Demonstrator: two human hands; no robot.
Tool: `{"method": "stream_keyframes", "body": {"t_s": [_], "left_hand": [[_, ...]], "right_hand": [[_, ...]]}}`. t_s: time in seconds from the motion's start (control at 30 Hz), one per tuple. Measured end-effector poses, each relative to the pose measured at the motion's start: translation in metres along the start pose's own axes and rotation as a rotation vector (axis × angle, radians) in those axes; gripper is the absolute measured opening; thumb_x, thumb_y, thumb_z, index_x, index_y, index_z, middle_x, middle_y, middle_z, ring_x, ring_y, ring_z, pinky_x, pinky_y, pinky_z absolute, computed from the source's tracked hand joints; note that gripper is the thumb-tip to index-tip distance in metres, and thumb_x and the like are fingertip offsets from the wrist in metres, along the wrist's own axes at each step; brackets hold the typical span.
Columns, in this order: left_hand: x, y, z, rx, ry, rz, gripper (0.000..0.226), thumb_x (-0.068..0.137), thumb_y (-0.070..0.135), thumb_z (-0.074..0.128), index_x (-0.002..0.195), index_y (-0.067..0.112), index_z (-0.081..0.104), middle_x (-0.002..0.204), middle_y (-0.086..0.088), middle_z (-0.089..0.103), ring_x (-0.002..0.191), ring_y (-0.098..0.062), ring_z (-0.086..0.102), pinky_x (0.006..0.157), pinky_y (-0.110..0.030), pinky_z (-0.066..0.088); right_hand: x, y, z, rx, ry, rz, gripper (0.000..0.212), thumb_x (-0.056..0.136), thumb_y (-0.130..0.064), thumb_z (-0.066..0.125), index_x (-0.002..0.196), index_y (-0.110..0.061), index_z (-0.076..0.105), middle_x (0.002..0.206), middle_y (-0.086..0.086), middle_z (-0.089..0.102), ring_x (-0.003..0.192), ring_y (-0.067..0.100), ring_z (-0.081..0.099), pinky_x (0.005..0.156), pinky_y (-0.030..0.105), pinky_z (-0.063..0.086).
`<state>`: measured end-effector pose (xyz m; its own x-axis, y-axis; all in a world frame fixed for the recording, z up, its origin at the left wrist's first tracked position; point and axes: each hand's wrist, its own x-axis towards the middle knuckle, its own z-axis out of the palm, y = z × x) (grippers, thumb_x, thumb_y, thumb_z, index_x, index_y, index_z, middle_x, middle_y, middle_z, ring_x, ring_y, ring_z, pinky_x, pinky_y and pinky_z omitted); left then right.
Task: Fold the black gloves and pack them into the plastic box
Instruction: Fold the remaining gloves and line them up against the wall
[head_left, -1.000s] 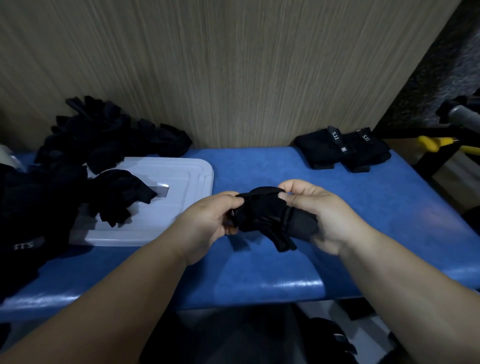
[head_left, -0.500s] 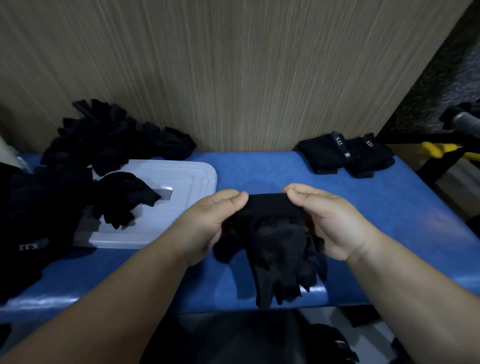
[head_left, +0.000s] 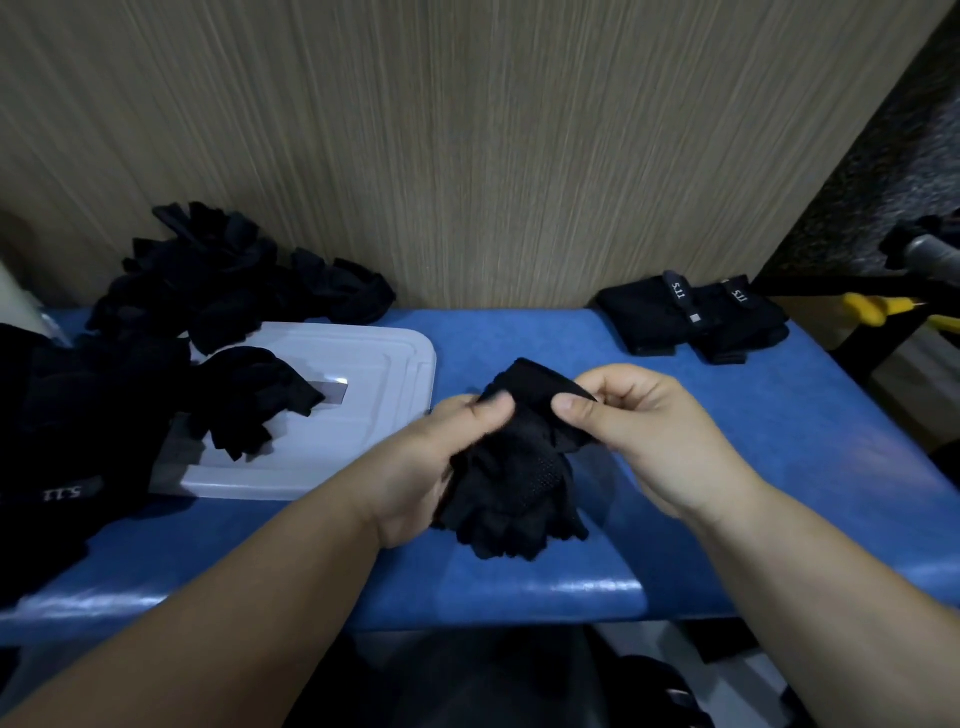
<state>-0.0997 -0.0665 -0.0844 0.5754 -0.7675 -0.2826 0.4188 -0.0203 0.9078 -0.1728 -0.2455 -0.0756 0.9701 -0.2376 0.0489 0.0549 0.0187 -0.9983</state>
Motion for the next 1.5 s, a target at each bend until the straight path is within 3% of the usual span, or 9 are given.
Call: {"method": "stream_keyframes", "body": {"t_s": [0.13,0.27,0.43,0.63,0.77,0.93,1.1,1.23,1.5], "left_hand": [[0.002,-0.003,-0.007,0.131,0.038,-0.025,0.046,0.079,0.017,0.069,0.121,0.005,0.055,0.104,-0.011,0.07,0.093,-0.023,0.069,0.075,-0.031,0.054],[0.001,0.002,-0.008,0.193,0.031,-0.014,0.03,0.091,0.002,0.059,0.12,0.009,0.059,0.105,-0.01,0.072,0.091,-0.02,0.07,0.072,-0.028,0.056],[-0.004,0.005,-0.005,0.245,-0.04,-0.018,0.023,0.089,0.001,0.06,0.111,0.01,0.061,0.095,-0.003,0.072,0.083,-0.012,0.069,0.067,-0.022,0.053],[-0.009,0.008,-0.001,0.295,-0.064,-0.017,0.037,0.076,0.028,0.067,0.108,0.011,0.064,0.092,-0.003,0.072,0.084,-0.014,0.068,0.071,-0.024,0.054],[-0.011,0.011,-0.002,0.291,-0.128,-0.03,0.027,0.075,0.021,0.076,0.1,0.018,0.066,0.088,0.0,0.072,0.081,-0.012,0.068,0.067,-0.021,0.052],[-0.003,0.008,-0.011,0.093,-0.056,0.026,0.055,0.07,0.01,0.072,0.123,0.016,0.059,0.122,-0.009,0.066,0.109,-0.023,0.065,0.087,-0.03,0.054],[0.002,0.01,-0.018,-0.322,0.026,0.04,0.047,0.077,0.021,0.064,0.123,0.012,0.058,0.117,-0.009,0.069,0.106,-0.024,0.067,0.085,-0.036,0.057],[0.006,0.007,-0.016,-0.191,0.087,0.034,0.056,0.078,0.025,0.064,0.13,0.009,0.051,0.123,-0.011,0.066,0.112,-0.027,0.064,0.091,-0.038,0.055],[0.013,-0.004,-0.001,-0.126,0.205,0.011,0.046,0.085,0.022,0.063,0.124,0.0,0.053,0.117,-0.017,0.067,0.107,-0.03,0.066,0.09,-0.045,0.055]], "right_hand": [[0.001,-0.001,-0.007,-0.144,0.04,-0.01,0.026,0.071,-0.028,0.079,0.068,-0.007,0.064,0.07,0.015,0.054,0.068,0.021,0.048,0.07,0.038,0.04],[0.004,-0.007,-0.019,-0.221,0.128,-0.047,0.026,0.078,-0.021,0.078,0.065,-0.008,0.06,0.064,0.013,0.049,0.063,0.02,0.044,0.066,0.035,0.038],[0.004,-0.004,-0.019,-0.224,0.122,0.059,0.027,0.066,-0.04,0.077,0.081,-0.021,0.066,0.072,0.01,0.048,0.069,0.022,0.042,0.065,0.034,0.036],[-0.003,-0.007,-0.011,-0.068,-0.173,0.313,0.062,0.065,-0.033,0.07,0.124,-0.028,0.054,0.118,0.002,0.063,0.096,0.009,0.065,0.079,0.023,0.05],[-0.004,-0.006,-0.008,-0.064,-0.225,0.305,0.044,0.069,-0.019,0.08,0.109,-0.015,0.063,0.098,0.004,0.069,0.085,0.014,0.067,0.074,0.023,0.054],[-0.001,-0.01,-0.011,0.061,-0.028,0.26,0.005,0.081,-0.01,0.067,0.084,-0.012,0.062,0.069,0.002,0.065,0.06,0.011,0.06,0.053,0.021,0.05],[0.001,-0.01,-0.016,0.094,0.091,0.22,0.01,0.092,-0.009,0.057,0.083,-0.012,0.052,0.064,0.001,0.061,0.058,0.013,0.053,0.048,0.023,0.043],[-0.004,-0.012,-0.02,0.032,-0.081,0.295,0.011,0.089,-0.003,0.058,0.09,-0.01,0.051,0.069,0.005,0.066,0.06,0.014,0.062,0.047,0.02,0.047],[-0.008,-0.004,-0.017,-0.079,-0.247,0.318,0.037,0.067,-0.008,0.067,0.101,-0.008,0.054,0.088,0.009,0.062,0.082,0.021,0.063,0.074,0.032,0.052]]}}
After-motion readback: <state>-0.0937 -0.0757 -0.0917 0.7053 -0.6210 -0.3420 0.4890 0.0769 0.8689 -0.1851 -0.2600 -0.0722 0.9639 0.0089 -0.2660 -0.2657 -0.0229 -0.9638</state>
